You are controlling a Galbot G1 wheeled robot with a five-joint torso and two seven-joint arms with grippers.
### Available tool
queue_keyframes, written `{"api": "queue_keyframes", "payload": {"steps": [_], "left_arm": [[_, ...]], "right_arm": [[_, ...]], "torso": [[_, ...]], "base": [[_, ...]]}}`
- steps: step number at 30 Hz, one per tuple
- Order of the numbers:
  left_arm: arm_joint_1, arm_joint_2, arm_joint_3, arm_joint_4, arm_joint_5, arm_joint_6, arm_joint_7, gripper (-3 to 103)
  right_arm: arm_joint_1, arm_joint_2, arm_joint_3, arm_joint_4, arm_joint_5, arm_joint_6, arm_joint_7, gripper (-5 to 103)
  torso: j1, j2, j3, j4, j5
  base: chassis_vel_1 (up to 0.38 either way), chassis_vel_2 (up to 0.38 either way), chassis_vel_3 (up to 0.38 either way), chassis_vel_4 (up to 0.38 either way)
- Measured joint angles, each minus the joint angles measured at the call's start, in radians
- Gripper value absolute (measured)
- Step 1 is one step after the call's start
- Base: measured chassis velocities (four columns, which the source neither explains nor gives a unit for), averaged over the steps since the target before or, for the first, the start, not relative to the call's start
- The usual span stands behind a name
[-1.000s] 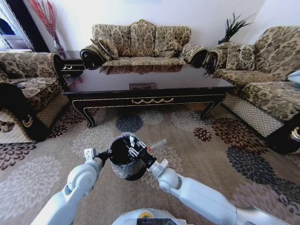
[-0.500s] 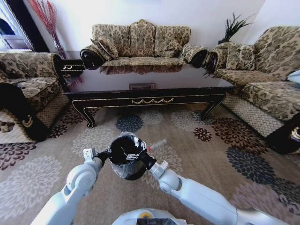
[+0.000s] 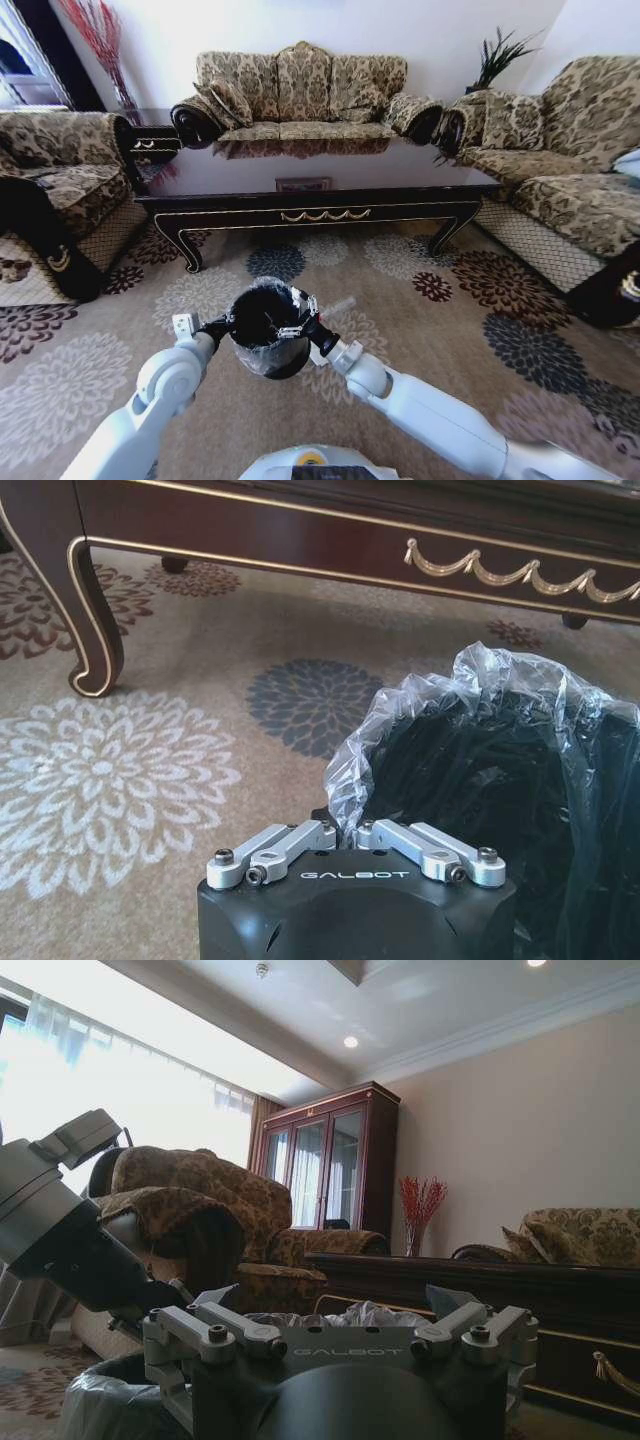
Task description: Move to the front of the table and pick up the trash from the floor, then place it into the trash bin.
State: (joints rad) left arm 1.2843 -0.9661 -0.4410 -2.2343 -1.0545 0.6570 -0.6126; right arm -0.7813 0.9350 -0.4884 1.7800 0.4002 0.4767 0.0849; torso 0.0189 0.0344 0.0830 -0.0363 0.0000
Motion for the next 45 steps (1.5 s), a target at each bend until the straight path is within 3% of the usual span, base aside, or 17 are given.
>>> {"api": "queue_keyframes", "payload": {"steps": [11, 24, 27, 28, 31, 34, 45], "left_arm": [[0.008, -0.001, -0.013, 0.005, 0.008, -0.002, 0.008, 4], [0.052, 0.001, -0.082, 0.117, 0.085, -0.029, -0.009, 4], [0.071, 0.012, -0.121, 0.109, 0.083, -0.030, -0.033, 4], [0.071, 0.012, -0.121, 0.109, 0.083, -0.030, -0.033, 4], [0.098, 0.026, -0.198, 0.090, 0.076, -0.032, -0.043, 4], [0.108, 0.033, -0.251, 0.086, 0.060, -0.033, -0.048, 4], [0.070, 0.054, -0.375, 0.059, -0.052, -0.033, -0.066, 4]], "right_arm": [[0.001, 0.005, 0.011, -0.005, 0.005, -0.005, 0.012, 100], [0.087, 0.036, 0.097, 0.005, 0.164, -0.117, 0.155, 100], [0.099, 0.061, 0.101, -0.071, 0.158, -0.196, 0.256, 100], [0.099, 0.061, 0.101, -0.071, 0.158, -0.196, 0.256, 100], [0.106, 0.091, 0.094, -0.169, 0.194, -0.346, 0.381, 100], [0.110, 0.112, 0.085, -0.230, 0.215, -0.399, 0.429, 100], [0.149, 0.188, 0.044, -0.357, 0.220, -0.394, 0.415, 100]], "torso": [[0.000, 0.000, 0.000, 0.0000, 0.0000], [0.000, 0.000, 0.000, 0.0002, -0.0003], [0.000, 0.000, 0.000, 0.0000, -0.0003], [0.000, 0.000, 0.000, 0.0000, -0.0003], [0.000, 0.000, 0.000, 0.0000, -0.0001], [0.000, 0.000, 0.000, 0.0001, -0.0001], [0.000, 0.000, 0.000, 0.0000, -0.0002]], "base": [[0.000, 0.000, 0.000, 0.000], [0.000, 0.000, 0.000, 0.000], [0.000, 0.000, 0.000, 0.000], [0.000, 0.000, 0.000, 0.000], [0.000, 0.000, 0.000, 0.000], [0.000, 0.000, 0.000, 0.000], [0.000, 0.000, 0.000, 0.000]]}}
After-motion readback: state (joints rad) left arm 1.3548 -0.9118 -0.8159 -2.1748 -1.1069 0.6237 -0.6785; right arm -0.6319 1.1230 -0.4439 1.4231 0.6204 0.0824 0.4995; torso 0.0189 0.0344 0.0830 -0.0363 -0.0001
